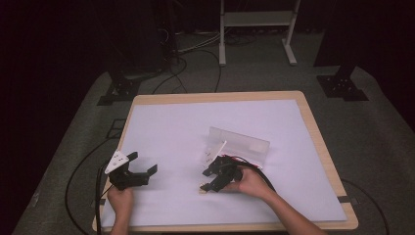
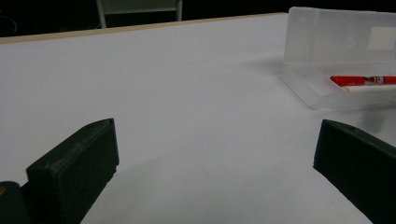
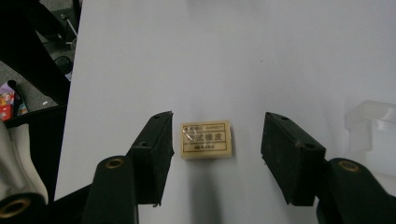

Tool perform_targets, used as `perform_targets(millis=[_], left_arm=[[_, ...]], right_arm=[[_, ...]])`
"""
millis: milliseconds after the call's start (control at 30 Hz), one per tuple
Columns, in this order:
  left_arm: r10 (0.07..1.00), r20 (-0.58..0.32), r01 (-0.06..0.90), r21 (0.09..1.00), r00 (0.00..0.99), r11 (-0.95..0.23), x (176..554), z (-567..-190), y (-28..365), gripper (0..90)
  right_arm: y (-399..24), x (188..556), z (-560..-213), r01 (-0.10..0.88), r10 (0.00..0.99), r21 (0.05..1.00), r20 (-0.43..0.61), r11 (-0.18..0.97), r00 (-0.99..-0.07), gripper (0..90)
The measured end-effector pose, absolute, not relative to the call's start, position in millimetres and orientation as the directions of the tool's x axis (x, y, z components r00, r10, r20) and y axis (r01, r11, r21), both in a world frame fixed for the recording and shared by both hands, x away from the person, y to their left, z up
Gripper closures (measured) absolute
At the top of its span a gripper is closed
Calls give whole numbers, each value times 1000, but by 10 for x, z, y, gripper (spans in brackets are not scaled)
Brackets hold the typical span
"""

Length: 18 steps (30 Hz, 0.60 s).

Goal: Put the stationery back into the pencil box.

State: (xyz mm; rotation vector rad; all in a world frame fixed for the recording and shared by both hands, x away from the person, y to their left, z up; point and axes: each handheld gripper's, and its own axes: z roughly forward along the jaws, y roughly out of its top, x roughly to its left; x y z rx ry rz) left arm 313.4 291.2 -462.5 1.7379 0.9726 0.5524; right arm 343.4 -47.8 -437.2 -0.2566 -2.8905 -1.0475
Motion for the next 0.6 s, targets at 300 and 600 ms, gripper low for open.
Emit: perform_targets(millis=[300, 600], left_arm=[[818, -83, 347, 926, 569, -147, 3133, -4624, 2916, 0], [818, -85, 349, 926, 569, -146, 3134, -4624, 2917, 0]], right_arm=[[-383, 3429, -4429, 167, 125, 621, 111, 766, -986, 434], [-324, 3439, -4500, 157, 114, 603, 109, 782, -987, 444]])
